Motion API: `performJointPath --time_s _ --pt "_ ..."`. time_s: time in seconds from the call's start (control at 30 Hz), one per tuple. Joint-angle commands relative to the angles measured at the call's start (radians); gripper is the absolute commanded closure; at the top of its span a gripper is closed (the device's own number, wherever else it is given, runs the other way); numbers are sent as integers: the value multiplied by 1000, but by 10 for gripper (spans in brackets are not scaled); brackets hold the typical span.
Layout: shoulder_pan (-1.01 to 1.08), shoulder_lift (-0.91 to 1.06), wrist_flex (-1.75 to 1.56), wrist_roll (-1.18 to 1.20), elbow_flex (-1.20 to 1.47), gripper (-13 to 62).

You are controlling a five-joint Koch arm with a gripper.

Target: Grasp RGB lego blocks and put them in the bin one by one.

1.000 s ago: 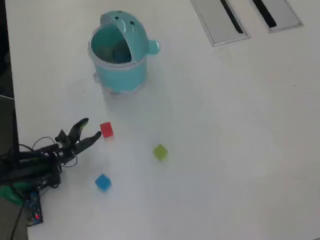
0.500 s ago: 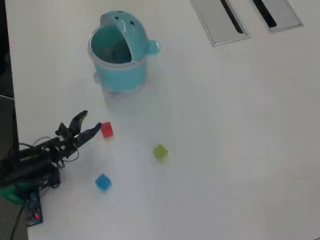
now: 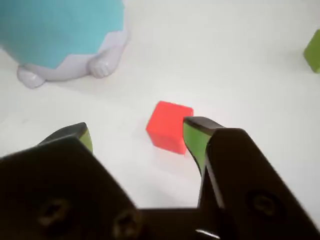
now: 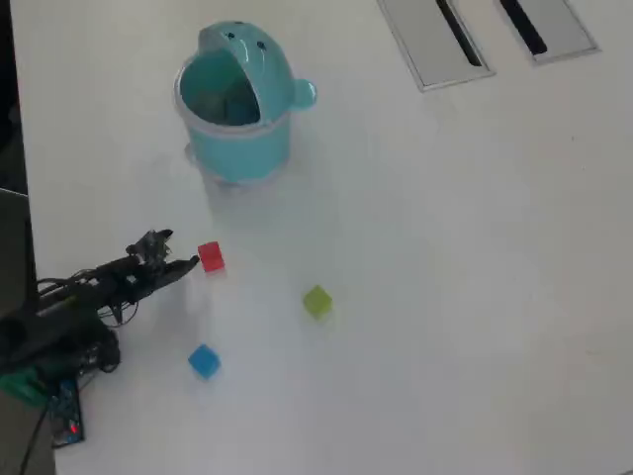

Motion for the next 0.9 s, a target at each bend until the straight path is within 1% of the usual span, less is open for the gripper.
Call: performJointPath --time_s 0.0,0.2,0.23,0.43,0.87 --pt "-5 46 3 12 -94 156" --pt "9 -87 17 12 -149 156" --pt "18 -140 14 11 -172 156" --pt "55 -314 14 3 -230 156" --pt "71 -551 -46 9 -325 156"
